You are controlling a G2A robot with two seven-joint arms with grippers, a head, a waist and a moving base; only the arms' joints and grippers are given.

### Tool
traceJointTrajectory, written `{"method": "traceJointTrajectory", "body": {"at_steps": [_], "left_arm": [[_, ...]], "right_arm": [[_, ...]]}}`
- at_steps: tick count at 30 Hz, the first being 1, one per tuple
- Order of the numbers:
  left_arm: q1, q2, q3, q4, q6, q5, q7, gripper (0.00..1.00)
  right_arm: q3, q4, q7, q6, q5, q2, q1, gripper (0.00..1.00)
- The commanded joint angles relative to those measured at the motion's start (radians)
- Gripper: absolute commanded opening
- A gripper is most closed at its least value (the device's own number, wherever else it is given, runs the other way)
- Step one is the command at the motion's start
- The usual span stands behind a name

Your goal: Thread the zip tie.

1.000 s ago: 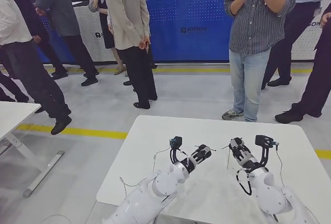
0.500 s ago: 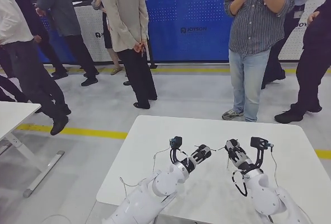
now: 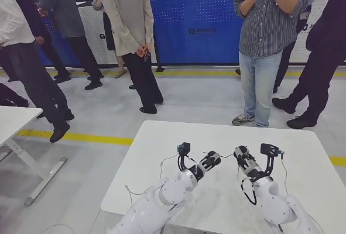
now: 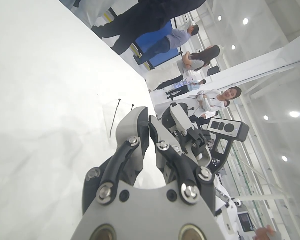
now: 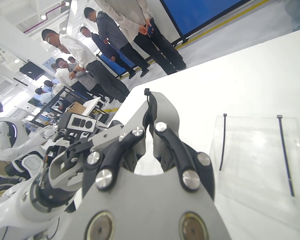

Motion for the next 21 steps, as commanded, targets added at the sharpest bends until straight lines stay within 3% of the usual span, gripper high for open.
{"method": "traceJointTrajectory", "body": {"at_steps": [1,21], "left_arm": [[0.000,0.000,0.000,0.000,0.000,0.000,0.000,0.00],[0.000,0.000,0.000,0.000,0.000,0.000,0.000,0.00]], "right_arm": [[0.001,0.001,0.005,0.000,-0.001,-0.001,0.001,0.00],[0.000,0.015,0.040,0.001,-0.010,-0.017,0.011,0.00]]}}
